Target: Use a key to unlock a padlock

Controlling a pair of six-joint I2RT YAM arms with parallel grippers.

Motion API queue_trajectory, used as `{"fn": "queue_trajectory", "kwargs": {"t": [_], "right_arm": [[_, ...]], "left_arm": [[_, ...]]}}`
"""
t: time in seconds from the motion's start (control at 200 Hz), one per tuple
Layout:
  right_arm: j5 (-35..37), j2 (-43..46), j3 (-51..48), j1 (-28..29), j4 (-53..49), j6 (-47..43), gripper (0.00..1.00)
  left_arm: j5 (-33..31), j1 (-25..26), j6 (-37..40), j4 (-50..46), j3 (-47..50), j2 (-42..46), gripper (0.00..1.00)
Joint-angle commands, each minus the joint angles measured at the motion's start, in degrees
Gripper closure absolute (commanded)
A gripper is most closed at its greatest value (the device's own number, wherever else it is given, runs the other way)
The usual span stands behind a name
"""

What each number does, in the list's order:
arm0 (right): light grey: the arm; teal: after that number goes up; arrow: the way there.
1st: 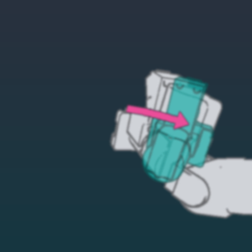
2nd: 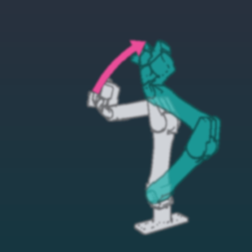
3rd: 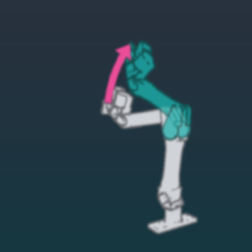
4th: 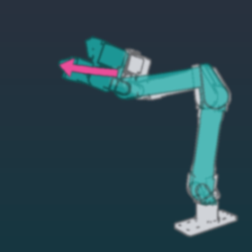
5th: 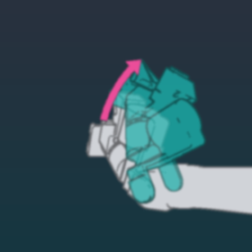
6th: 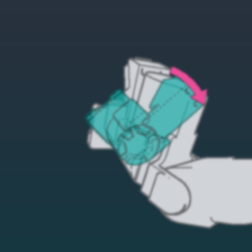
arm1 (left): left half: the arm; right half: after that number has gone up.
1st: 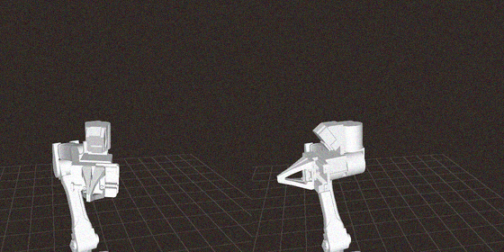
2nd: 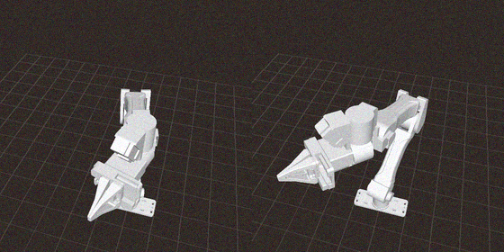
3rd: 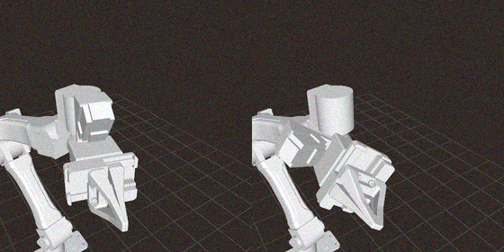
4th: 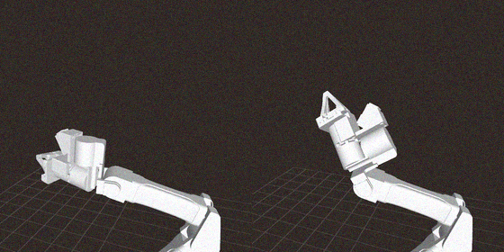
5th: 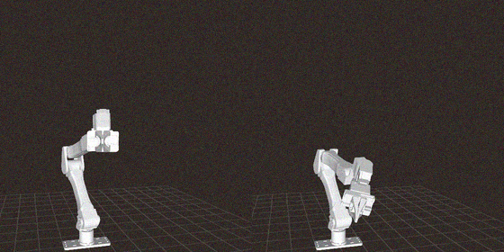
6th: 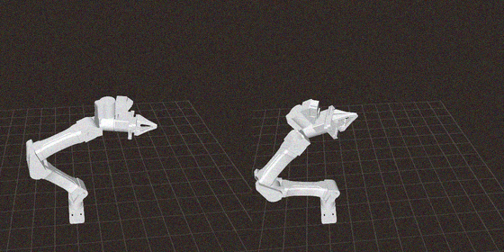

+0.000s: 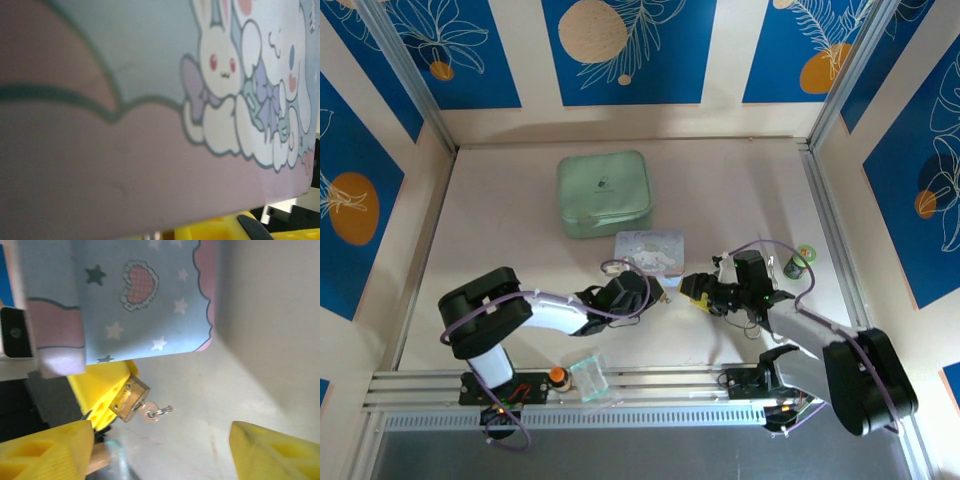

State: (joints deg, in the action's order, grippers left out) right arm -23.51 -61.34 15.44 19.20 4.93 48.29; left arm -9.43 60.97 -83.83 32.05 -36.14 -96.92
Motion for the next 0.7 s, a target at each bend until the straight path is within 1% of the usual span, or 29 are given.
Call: {"fn": "queue_trajectory", "kwargs": {"t": [0.0, 0.055, 0.12, 0.125, 0.135, 0.14, 0.145, 0.15, 0.16, 0.28, 0.345, 0.42, 0.46, 0.55, 0.63, 0.67, 0.695], "right_arm": [[12.53, 4.66, 2.71, 4.31, -11.06, -6.69, 0.25], [21.26, 7.61, 3.56, 9.24, -13.92, -9.77, 0.25], [29.88, 11.02, 2.19, 15.17, -12.38, -12.07, 0.25], [30.39, 11.22, 2.03, 15.61, -12.17, -12.17, 0.23], [31.38, 11.66, 1.76, 16.42, -11.57, -12.45, 0.16], [31.79, 11.85, 1.6, 16.85, -11.28, -12.66, 0.13], [32.18, 11.98, 1.47, 17.24, -10.96, -12.9, 0.07], [32.54, 12.19, 1.32, 17.56, -10.58, -13.15, 0.03], [33.26, 12.51, 1.03, 18.14, -9.99, -13.65, 0.0], [41.05, 14.63, -0.39, 25.03, -5.44, -19.27, 0.01], [43.66, 15.15, -1.16, 27.81, -3.18, -21.67, 0.0], [46.46, 14.63, -2.13, 30.1, -0.91, -23.11, 0.05], [48.07, 13.76, -2.34, 30.78, -0.23, -22.86, 0.09], [49.4, 11.74, -2.29, 32.99, 1.12, -23.02, 0.27], [53.25, 10.54, -4.37, 37.78, 6.7, -25.36, 0.44], [54.89, 10.14, -5.44, 39.84, 9.05, -26.5, 0.48], [55.55, 9.9, -5.87, 40.71, 10.03, -27.24, 0.48]], "left_arm": [[4.35, -0.41, -2.03, -6.36, -0.47, -1.04, 1.0], [3.87, -0.41, -1.34, -7.82, -0.54, -0.57, 1.0], [3.54, -0.49, -0.18, -10.51, -1.13, 0.07, 1.0], [3.54, -0.5, -0.05, -10.78, -1.22, 0.11, 1.0], [3.54, -0.5, 0.13, -11.38, -1.39, 0.21, 1.0], [3.59, -0.54, 0.23, -11.69, -1.48, 0.23, 1.0], [3.56, -0.57, 0.33, -11.99, -1.52, 0.28, 1.0], [3.55, -0.58, 0.46, -12.31, -1.72, 0.31, 1.0], [3.55, -0.59, 0.72, -12.81, -1.91, 0.26, 1.0], [3.22, -0.67, 4.18, -20.59, -4.98, 0.9, 1.0], [3.73, -0.99, 5.56, -22.42, -5.69, 1.27, 1.0], [3.9, -1.46, 6.85, -21.95, -4.82, 2.3, 1.0], [3.81, -1.75, 7.79, -22.18, -4.32, 2.92, 1.0], [4.21, -2.89, 9.17, -24.71, -4.42, 3.72, 1.0], [5.58, -3.74, 9.47, -24.01, -3.92, 3.99, 1.0], [6.18, -3.96, 9.53, -23.3, -3.64, 4.15, 1.0], [6.35, -4.08, 9.54, -23.27, -3.67, 4.34, 1.0]]}}
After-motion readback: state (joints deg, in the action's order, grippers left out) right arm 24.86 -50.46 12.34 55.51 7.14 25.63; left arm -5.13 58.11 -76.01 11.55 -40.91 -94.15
